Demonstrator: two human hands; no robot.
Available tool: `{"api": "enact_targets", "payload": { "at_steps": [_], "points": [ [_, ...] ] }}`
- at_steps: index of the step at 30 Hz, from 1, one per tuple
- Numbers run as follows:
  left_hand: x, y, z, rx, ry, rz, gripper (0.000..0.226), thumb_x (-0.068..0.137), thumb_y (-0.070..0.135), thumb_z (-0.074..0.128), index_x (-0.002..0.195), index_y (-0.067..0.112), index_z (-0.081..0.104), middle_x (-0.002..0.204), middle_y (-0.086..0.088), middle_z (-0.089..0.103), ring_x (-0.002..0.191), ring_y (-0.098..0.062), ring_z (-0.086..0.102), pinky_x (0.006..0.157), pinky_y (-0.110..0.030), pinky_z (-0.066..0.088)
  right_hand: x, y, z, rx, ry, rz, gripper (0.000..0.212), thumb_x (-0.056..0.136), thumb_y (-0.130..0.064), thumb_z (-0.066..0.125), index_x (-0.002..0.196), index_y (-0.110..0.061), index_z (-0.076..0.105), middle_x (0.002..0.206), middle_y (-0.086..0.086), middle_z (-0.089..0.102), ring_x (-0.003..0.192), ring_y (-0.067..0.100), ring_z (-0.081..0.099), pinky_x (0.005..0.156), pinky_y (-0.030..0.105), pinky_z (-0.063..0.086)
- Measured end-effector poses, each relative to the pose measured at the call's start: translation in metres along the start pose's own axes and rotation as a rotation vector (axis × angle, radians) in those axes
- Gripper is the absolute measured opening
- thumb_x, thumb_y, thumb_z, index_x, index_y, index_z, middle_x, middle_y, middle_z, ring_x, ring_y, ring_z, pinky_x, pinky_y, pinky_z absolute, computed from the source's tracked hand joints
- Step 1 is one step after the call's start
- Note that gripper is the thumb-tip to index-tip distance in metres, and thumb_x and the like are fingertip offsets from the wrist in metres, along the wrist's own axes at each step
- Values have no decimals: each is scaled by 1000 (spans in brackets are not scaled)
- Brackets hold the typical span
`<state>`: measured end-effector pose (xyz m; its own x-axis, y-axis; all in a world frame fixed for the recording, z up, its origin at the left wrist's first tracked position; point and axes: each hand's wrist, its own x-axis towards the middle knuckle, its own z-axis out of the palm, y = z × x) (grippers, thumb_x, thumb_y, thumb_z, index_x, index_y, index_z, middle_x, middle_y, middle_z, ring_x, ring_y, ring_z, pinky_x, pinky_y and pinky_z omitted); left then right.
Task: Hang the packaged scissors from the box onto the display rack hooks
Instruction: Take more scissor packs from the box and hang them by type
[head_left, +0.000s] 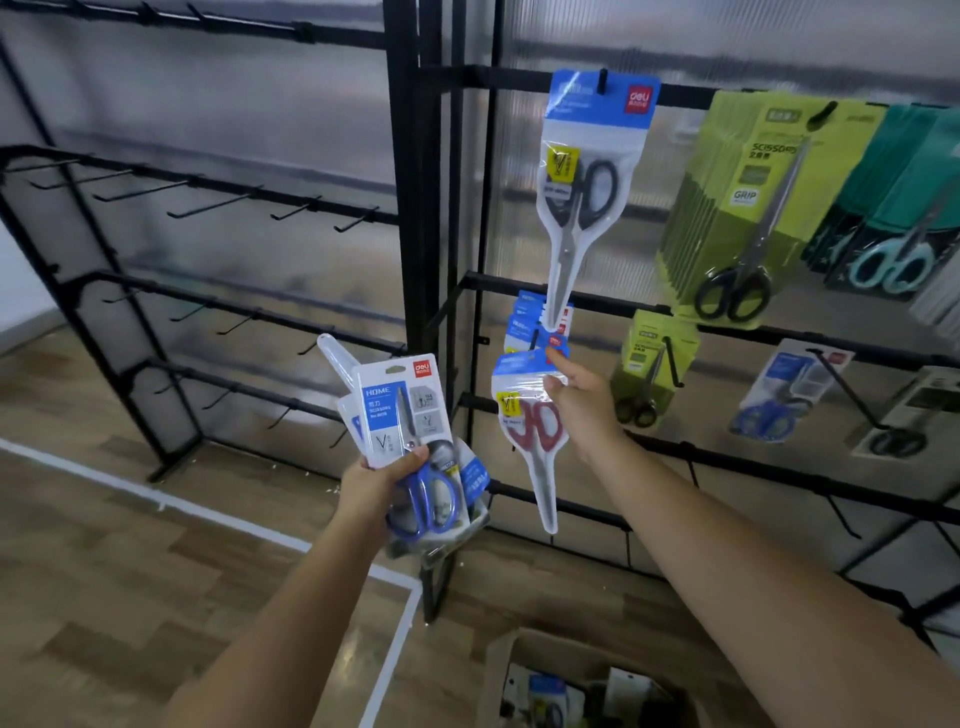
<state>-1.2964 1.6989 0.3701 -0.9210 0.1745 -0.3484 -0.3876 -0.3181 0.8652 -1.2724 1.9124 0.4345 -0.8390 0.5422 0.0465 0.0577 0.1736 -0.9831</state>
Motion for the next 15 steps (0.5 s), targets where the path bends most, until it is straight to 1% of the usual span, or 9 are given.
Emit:
{"api": "enact_targets", "payload": {
  "at_steps": [1, 2, 5, 7, 9, 13, 15],
  "points": [
    [2, 0, -2, 5, 5, -3, 24, 78, 3, 71, 97, 13, 60, 96, -7, 69, 84, -22, 66, 65, -34, 52, 5, -1, 3, -14, 11, -11, 43, 93, 5, 46, 135, -6, 46, 135, 7, 51, 111, 13, 51, 74, 2, 41],
    [4, 0, -2, 9, 8, -5, 24, 77, 4, 71, 97, 14, 60, 97, -7, 69, 85, -23, 66, 65, -35, 52, 10, -2, 7, -25, 21, -18, 43, 93, 5, 45, 135, -6, 46, 136, 7, 50, 109, 12, 50, 72, 1, 40],
    [7, 2, -2, 20, -2, -5, 27, 77, 6, 72, 99, 14, 60, 99, -8, 69, 89, -25, 66, 68, -37, 53, 20, 3, 12, -56, 30, -7, 43, 94, 3, 45, 136, -8, 45, 135, 9, 51, 104, 13, 52, 73, 8, 42],
    [10, 2, 0, 21, -6, -10, 27, 77, 6, 72, 99, 14, 59, 99, -7, 69, 88, -24, 67, 66, -36, 53, 24, 10, 12, -55, 37, 20, 42, 95, 2, 45, 136, -8, 45, 131, 12, 54, 98, 14, 54, 61, 4, 44],
    [12, 4, 2, 18, -9, -15, 25, 78, 6, 71, 97, 16, 59, 98, -6, 69, 87, -22, 67, 63, -35, 53, 26, 17, 12, -44, 58, 35, 41, 95, 2, 45, 135, -7, 46, 128, 13, 55, 93, 13, 53, 52, 1, 40],
    [15, 6, 6, 16, -15, -19, 22, 80, 6, 70, 97, 15, 58, 96, -6, 69, 84, -22, 67, 62, -34, 53, 31, 28, 13, -75, 86, 28, 42, 94, 2, 45, 135, -8, 45, 125, 14, 57, 91, 13, 54, 53, 0, 42],
    [14, 8, 8, 15, -30, -25, 21, 81, 6, 69, 97, 15, 57, 95, -5, 69, 83, -22, 67, 61, -34, 53, 34, 28, 15, -167, 62, 9, 44, 96, -1, 44, 139, -12, 42, 122, 13, 57, 89, 12, 54, 51, 0, 40]
  ]
}}
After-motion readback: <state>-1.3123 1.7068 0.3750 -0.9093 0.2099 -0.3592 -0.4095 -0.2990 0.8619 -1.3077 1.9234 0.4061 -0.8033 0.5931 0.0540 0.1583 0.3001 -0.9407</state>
